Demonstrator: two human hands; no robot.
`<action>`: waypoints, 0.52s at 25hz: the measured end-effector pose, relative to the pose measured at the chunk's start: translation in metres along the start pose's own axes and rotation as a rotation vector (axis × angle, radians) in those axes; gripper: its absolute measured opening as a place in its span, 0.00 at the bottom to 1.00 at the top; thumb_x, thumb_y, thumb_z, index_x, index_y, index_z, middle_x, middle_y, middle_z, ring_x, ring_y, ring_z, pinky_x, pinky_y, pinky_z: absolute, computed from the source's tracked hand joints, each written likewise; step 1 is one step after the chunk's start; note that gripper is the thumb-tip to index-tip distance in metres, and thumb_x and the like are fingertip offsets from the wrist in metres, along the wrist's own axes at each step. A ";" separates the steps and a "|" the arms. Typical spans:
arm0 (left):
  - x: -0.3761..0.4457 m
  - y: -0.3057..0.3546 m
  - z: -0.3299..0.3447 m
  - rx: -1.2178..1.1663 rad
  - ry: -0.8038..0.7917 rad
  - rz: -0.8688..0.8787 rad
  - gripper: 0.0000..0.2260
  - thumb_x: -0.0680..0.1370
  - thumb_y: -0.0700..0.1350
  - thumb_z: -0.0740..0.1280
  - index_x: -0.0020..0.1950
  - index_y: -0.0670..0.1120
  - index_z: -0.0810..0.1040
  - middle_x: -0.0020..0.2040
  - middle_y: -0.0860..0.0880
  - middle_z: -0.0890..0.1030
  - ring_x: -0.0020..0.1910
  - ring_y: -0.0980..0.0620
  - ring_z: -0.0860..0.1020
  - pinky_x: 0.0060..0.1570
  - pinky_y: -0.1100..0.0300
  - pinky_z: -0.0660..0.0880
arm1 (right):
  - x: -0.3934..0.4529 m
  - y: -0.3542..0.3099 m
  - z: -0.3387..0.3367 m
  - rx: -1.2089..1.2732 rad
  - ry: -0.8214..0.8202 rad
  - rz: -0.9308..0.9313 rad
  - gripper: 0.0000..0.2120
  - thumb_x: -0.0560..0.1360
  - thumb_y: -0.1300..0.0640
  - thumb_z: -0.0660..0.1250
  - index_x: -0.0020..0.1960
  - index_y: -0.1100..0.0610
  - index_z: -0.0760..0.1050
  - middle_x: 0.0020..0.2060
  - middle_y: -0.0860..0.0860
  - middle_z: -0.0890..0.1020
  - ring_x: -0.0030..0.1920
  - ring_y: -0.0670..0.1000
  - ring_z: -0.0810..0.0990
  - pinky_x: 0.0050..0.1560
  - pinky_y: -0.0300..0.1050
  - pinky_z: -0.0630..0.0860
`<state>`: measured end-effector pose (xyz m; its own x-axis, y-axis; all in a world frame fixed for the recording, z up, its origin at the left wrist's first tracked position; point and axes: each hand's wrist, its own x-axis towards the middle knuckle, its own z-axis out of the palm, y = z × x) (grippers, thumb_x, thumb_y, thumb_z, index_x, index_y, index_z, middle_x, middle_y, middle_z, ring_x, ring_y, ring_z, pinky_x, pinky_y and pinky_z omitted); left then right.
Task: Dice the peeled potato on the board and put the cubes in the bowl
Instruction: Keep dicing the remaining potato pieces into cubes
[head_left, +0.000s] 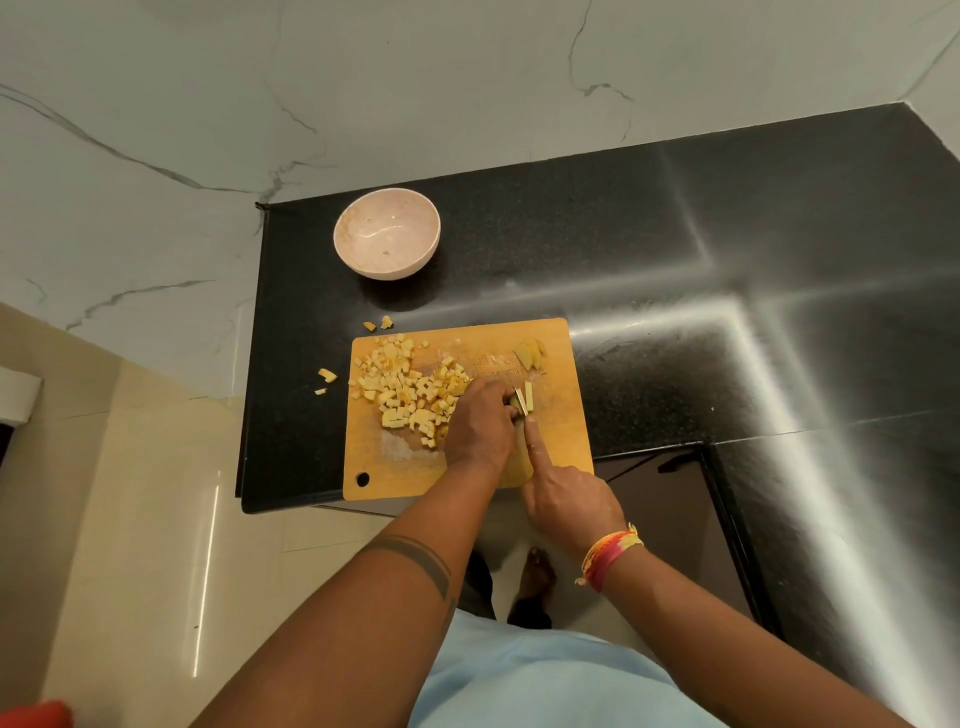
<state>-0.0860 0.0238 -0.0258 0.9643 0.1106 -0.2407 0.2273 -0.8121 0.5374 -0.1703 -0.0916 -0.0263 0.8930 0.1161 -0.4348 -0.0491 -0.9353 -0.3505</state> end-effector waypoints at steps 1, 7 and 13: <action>0.000 0.000 -0.001 -0.003 -0.006 0.007 0.10 0.81 0.42 0.68 0.60 0.51 0.82 0.58 0.51 0.78 0.54 0.48 0.77 0.46 0.57 0.71 | -0.007 0.002 0.004 -0.015 0.000 -0.005 0.38 0.82 0.51 0.53 0.81 0.47 0.31 0.33 0.52 0.77 0.29 0.55 0.75 0.32 0.48 0.71; -0.001 -0.003 0.007 -0.018 -0.002 0.021 0.13 0.81 0.43 0.68 0.65 0.51 0.79 0.61 0.51 0.76 0.58 0.48 0.77 0.52 0.55 0.76 | -0.031 0.012 0.004 0.009 0.001 0.009 0.38 0.81 0.52 0.53 0.81 0.45 0.31 0.31 0.48 0.76 0.27 0.51 0.72 0.32 0.48 0.71; -0.010 0.008 0.015 -0.042 -0.017 -0.014 0.21 0.80 0.52 0.67 0.71 0.51 0.71 0.66 0.47 0.70 0.64 0.47 0.71 0.60 0.50 0.75 | -0.019 0.029 -0.014 0.191 0.148 0.092 0.36 0.81 0.52 0.55 0.83 0.43 0.40 0.30 0.50 0.76 0.29 0.54 0.75 0.33 0.51 0.72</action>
<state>-0.0963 0.0073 -0.0314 0.9586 0.1117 -0.2620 0.2466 -0.7859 0.5671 -0.1821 -0.1255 -0.0164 0.9360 -0.0299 -0.3507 -0.2042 -0.8577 -0.4719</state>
